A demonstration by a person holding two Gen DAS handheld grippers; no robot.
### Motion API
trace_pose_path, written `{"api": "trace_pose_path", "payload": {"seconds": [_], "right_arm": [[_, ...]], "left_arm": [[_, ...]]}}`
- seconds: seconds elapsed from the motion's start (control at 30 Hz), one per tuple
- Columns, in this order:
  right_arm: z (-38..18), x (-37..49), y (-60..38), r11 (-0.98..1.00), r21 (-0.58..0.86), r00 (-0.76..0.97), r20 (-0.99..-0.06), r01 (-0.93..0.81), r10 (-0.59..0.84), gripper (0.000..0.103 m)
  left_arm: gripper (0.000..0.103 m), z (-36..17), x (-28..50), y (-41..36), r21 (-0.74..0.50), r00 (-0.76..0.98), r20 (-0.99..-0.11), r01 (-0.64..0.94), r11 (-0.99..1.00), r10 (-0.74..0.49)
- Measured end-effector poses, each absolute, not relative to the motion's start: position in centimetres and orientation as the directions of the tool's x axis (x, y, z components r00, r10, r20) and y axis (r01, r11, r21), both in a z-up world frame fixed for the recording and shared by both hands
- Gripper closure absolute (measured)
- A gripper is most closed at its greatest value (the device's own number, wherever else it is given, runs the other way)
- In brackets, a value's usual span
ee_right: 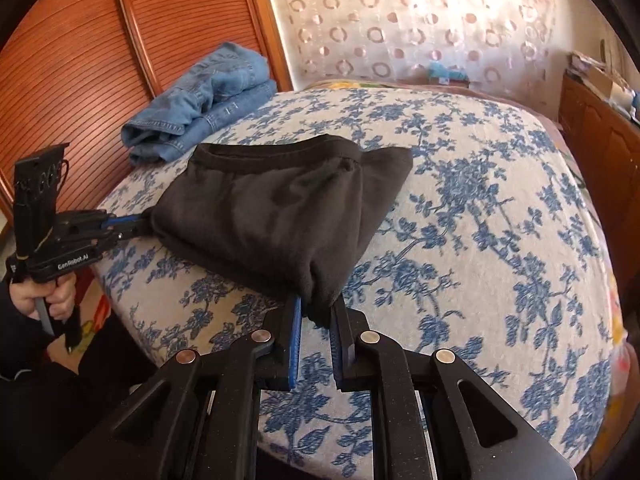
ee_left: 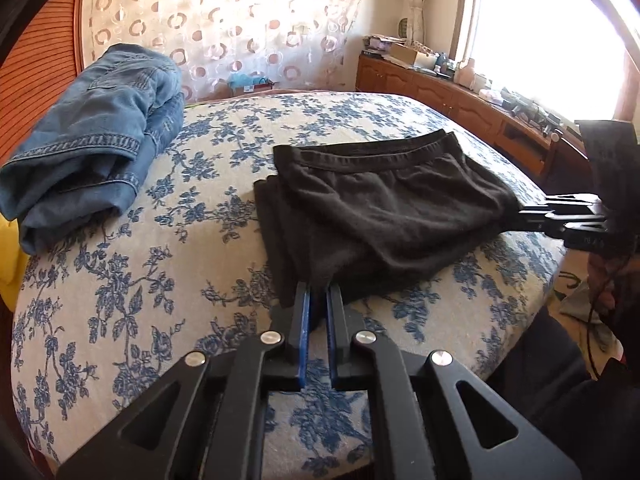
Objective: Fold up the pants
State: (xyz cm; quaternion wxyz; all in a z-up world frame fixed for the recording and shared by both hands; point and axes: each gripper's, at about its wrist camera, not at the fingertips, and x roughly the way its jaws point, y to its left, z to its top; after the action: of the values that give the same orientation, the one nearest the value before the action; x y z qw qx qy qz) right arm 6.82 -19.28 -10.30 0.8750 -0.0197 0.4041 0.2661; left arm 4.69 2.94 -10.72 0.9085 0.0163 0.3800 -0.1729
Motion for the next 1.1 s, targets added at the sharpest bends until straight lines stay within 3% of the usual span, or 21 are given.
{"api": "trace_pose_path", "payload": {"seconds": [0.1,0.27,0.5,0.67,0.87,0.93,1.0,1.1], "right_arm": [[-10.2,6.5,-18.8,0.859,0.158,0.539,-0.719,-0.488,0.438,0.086],[-9.6,6.5,-18.8,0.867,0.157,0.567,-0.699,-0.473,0.436,0.075],[-8.4,6.8,-19.1,0.877,0.165,0.608,-0.662,-0.452,0.438,0.058],[-8.5,8.0,-18.7,0.884,0.182,0.609,-0.665,-0.430,0.433,0.056],[-9.6,9.9,-18.9,0.897,0.227,0.593,-0.685,-0.379,0.424,0.056],[-9.9,10.3,-19.1,0.895,0.249,0.583,-0.688,-0.370,0.433,0.062],[-10.1,10.5,-19.1,0.888,0.263,0.572,-0.689,-0.376,0.446,0.085],[-9.7,10.1,-19.4,0.891,0.260,0.600,-0.665,-0.373,0.445,0.096]], "left_arm": [[0.087,-10.1,4.5,2.5,-0.073,0.660,-0.697,0.323,0.944,-0.280],[0.066,-8.8,4.3,2.2,-0.048,0.683,-0.676,0.333,0.942,-0.277],[0.065,-8.7,5.3,2.5,-0.086,0.676,-0.673,0.332,0.939,-0.300],[0.065,-9.1,6.0,2.4,-0.102,0.670,-0.676,0.326,0.940,-0.305],[0.077,-9.9,6.6,2.0,-0.111,0.650,-0.694,0.328,0.938,-0.309],[0.085,-10.0,6.6,2.0,-0.116,0.648,-0.693,0.333,0.936,-0.316],[0.093,-10.1,6.4,1.9,-0.118,0.646,-0.693,0.338,0.934,-0.321],[0.100,-9.9,6.0,2.2,-0.124,0.661,-0.677,0.331,0.935,-0.324]]}}
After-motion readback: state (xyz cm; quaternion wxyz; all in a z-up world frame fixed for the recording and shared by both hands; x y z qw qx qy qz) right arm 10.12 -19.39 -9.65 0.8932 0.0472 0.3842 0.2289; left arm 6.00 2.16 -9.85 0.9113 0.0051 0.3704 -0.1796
